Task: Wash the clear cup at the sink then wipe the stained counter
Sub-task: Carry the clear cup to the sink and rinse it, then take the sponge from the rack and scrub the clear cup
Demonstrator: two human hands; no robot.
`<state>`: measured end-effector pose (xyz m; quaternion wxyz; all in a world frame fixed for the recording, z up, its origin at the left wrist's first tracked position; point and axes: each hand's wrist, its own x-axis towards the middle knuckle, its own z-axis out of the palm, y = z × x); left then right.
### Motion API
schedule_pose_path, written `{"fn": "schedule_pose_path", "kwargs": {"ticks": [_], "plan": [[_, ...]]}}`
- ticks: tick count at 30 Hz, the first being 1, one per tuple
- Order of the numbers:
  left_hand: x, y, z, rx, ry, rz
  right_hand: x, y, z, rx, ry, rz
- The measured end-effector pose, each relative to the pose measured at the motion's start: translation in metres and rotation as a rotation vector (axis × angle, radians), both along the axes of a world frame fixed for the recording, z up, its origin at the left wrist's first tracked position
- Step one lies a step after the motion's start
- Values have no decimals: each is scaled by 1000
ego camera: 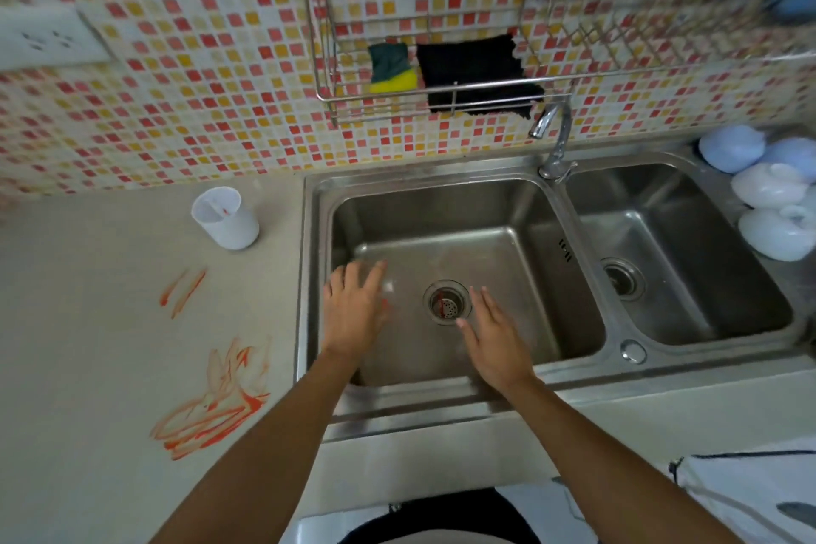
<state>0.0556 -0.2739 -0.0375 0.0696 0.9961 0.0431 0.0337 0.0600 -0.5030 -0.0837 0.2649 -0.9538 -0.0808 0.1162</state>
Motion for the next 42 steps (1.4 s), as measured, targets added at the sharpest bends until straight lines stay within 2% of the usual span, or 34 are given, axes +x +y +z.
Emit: {"fn": "schedule_pose_path", "kwargs": {"ticks": [6,13,16,18,21,23,29,32,35,37,40,42], "plan": [[19,18,52,-211,-160,51,44,50,74,292,-300,-36],[42,25,105,-361,-386,-9,90,91,198,477,-783,20],[49,26,119,-442,-419,-30,127,112,242,467,-856,18],[55,29,124,-491,-413,-44,157,125,260,373,-791,6],[61,34,125,-514,-410,-28,201,141,267,171,-514,-25],[62,39,122,-530,-409,-23,223,150,264,64,-393,-56],[58,55,112,-537,-368,-9,239,164,257,18,-237,-73],[55,58,111,-545,-360,-7,241,167,259,76,-214,-84],[54,58,109,-550,-348,-6,229,161,275,320,-183,-92],[54,57,109,-550,-334,-20,213,149,288,436,-243,-28],[58,55,109,-536,-307,-60,181,122,297,485,-321,110],[60,52,112,-532,-293,-81,161,100,293,453,-296,190]]}}
